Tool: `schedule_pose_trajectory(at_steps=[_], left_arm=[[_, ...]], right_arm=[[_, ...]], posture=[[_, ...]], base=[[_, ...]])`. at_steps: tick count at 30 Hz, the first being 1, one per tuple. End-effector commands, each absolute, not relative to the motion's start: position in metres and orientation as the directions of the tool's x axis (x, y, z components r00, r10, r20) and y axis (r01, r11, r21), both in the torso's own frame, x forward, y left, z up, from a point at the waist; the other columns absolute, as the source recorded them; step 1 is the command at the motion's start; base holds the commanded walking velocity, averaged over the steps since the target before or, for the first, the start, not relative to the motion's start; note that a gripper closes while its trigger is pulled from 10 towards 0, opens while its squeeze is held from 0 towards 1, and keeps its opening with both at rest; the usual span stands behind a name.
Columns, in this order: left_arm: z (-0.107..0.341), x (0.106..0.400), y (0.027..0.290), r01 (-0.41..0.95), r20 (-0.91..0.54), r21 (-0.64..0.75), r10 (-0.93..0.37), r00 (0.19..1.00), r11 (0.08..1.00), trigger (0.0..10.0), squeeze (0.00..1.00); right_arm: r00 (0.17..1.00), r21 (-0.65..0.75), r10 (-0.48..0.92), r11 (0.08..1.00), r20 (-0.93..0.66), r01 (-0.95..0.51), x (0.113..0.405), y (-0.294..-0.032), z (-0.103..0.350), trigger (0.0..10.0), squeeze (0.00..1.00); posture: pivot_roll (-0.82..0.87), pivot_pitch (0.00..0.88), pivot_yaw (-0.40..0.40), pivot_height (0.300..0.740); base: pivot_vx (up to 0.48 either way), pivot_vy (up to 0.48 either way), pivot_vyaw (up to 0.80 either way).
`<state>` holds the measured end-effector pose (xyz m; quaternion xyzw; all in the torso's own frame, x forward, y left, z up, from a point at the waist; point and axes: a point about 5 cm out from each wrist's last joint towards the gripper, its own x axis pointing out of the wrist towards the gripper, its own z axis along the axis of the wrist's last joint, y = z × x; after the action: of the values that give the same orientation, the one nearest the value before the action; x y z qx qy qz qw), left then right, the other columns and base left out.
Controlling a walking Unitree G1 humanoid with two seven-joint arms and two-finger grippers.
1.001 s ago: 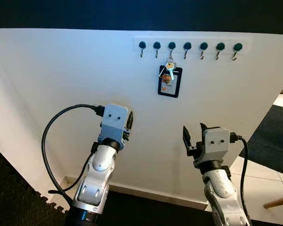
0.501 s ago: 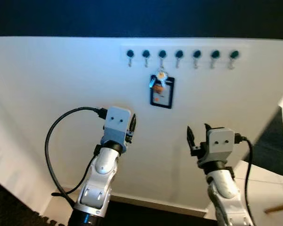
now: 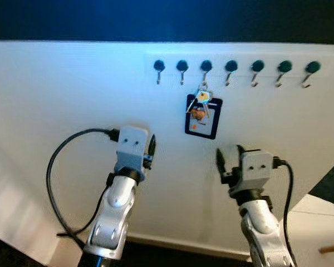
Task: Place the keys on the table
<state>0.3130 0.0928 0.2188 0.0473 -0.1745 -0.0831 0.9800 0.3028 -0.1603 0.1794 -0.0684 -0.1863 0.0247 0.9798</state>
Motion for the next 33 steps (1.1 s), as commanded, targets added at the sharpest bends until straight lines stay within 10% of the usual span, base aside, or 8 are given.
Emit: schedule_pose_trajectory(at_steps=[1, 33], left_arm=[[0.213, 0.309, 0.096, 0.154, 0.312, 0.137, -0.19, 0.931, 0.979, 10.0, 0.0], [0.311, 0.325, 0.032, 0.408, 0.502, 0.115, -0.408, 0.763, 0.906, 10.0, 0.0]], right_arm=[[0.942, -0.147, 0.067, 0.989, 0.328, -0.019, 0.298, -0.162, 0.168, 10.0, 0.0], [0.946, -0.153, 0.063, 0.988, 0.317, -0.014, 0.297, -0.163, 0.162, 10.0, 0.0]], posture=[[0.0, 0.171, 0.061, 0.74], [-0.02, 0.159, 0.073, 0.74]], base=[[0.0, 0.0, 0.0], [0.0, 0.0, 0.0]])
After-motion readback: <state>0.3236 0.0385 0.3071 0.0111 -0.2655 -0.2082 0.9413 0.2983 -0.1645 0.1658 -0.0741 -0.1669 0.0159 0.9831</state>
